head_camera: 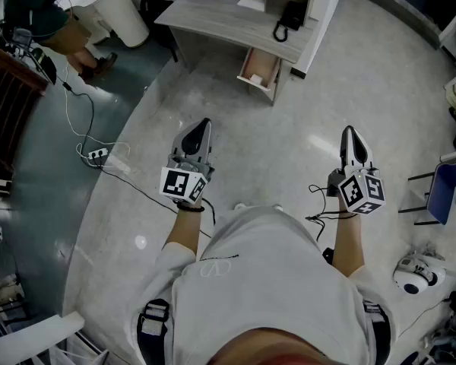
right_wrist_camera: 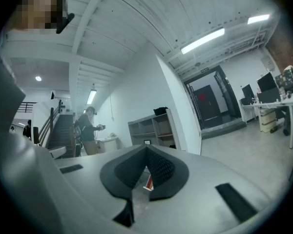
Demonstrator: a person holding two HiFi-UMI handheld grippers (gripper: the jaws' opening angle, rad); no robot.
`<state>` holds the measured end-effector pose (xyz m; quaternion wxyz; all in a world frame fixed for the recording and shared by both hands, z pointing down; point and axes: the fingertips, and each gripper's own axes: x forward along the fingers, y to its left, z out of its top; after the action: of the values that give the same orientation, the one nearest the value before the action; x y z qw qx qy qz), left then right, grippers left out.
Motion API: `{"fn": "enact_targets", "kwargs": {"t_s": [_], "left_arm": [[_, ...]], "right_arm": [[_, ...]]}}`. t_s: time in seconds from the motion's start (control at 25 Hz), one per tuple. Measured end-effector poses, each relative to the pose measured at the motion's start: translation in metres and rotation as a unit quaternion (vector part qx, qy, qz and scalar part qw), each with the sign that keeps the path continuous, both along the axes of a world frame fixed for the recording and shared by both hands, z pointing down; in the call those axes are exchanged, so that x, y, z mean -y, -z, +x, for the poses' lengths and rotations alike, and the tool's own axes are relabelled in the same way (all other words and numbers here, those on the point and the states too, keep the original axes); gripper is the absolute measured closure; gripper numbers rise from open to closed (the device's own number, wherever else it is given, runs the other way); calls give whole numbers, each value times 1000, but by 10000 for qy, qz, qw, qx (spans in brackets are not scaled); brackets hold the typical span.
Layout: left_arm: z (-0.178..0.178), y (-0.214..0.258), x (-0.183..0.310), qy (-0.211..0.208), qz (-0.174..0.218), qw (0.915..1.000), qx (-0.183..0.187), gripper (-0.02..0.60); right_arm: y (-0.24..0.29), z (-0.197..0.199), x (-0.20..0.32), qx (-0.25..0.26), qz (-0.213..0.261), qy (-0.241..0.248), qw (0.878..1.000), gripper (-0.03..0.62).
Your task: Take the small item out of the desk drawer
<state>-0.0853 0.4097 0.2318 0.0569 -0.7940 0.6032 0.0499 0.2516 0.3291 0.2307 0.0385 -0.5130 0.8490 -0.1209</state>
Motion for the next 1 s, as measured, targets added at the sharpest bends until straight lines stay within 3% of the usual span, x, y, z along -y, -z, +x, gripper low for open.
{"fn": "enact_targets", "kwargs": {"t_s": [0.6,1.0], "left_arm": [[-9,-1,-5,-87,-48,9999,-63,583],[-34,-14,-18,-112,-129,9995,-263,583]], "right_arm": [[6,-13,-8,24,51,19,10000,592],[14,-40,-19,-302,290,-16,9991,592]]}}
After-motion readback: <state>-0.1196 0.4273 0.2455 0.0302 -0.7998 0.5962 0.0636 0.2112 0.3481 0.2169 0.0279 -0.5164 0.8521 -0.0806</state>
